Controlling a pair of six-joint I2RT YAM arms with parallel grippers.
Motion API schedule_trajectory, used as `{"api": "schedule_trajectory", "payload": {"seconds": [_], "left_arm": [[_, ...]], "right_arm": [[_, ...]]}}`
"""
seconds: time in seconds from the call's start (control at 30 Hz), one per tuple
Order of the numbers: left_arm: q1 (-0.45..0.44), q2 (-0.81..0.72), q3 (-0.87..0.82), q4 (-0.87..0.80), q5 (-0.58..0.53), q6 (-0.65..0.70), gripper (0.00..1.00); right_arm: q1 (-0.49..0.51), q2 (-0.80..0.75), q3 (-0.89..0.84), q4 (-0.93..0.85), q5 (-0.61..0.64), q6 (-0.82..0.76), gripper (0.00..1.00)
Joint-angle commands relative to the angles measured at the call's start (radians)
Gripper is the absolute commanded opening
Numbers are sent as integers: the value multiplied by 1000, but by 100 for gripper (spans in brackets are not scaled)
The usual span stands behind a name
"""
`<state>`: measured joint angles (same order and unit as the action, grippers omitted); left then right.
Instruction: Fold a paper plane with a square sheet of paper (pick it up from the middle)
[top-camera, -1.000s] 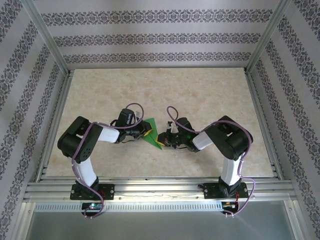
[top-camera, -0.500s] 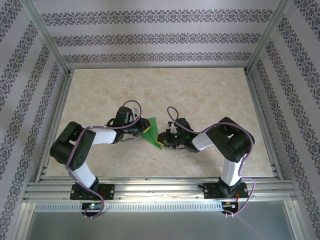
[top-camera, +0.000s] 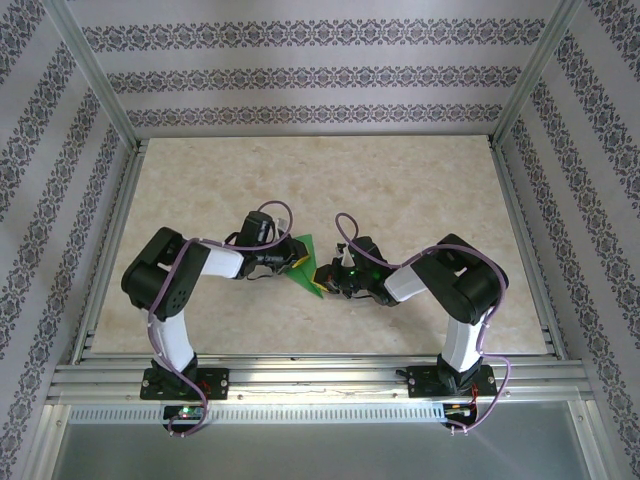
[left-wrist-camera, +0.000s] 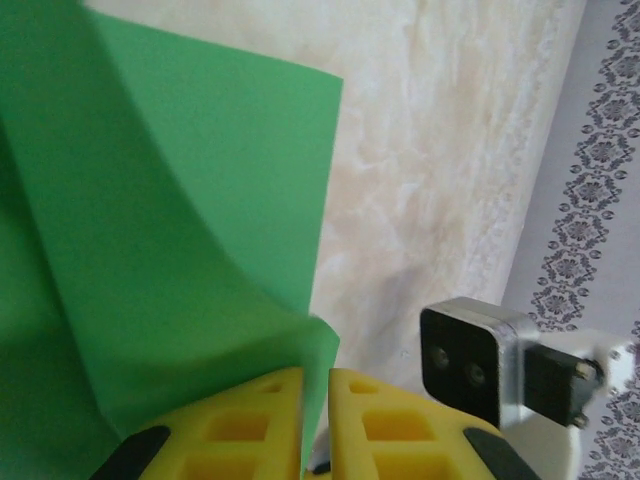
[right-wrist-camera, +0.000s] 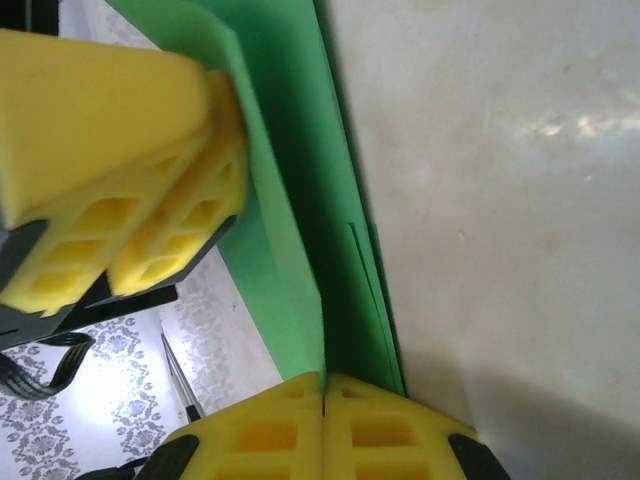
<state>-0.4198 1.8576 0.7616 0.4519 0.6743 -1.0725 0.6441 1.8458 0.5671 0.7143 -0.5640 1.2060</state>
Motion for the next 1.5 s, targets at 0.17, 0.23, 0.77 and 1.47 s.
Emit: {"api": "schedule_trajectory", "payload": {"seconds": [0.17,0.23,0.77,1.47], "left_arm": [[-11,57,-20,-26,46,31,14],[-11,63,-30,-12,49,26,13],[-11,53,-31,-32,27,55,13],[-11,58,-51,-7,8,49,12]], "right_arm": [[-6,-3,-7,-243,55,-6,2],[-12,-28,0,-261,38,-17,7],[-39,-322,122,-684,7,-293,30],[18,-96,278,-722,-31,-352,25]]}}
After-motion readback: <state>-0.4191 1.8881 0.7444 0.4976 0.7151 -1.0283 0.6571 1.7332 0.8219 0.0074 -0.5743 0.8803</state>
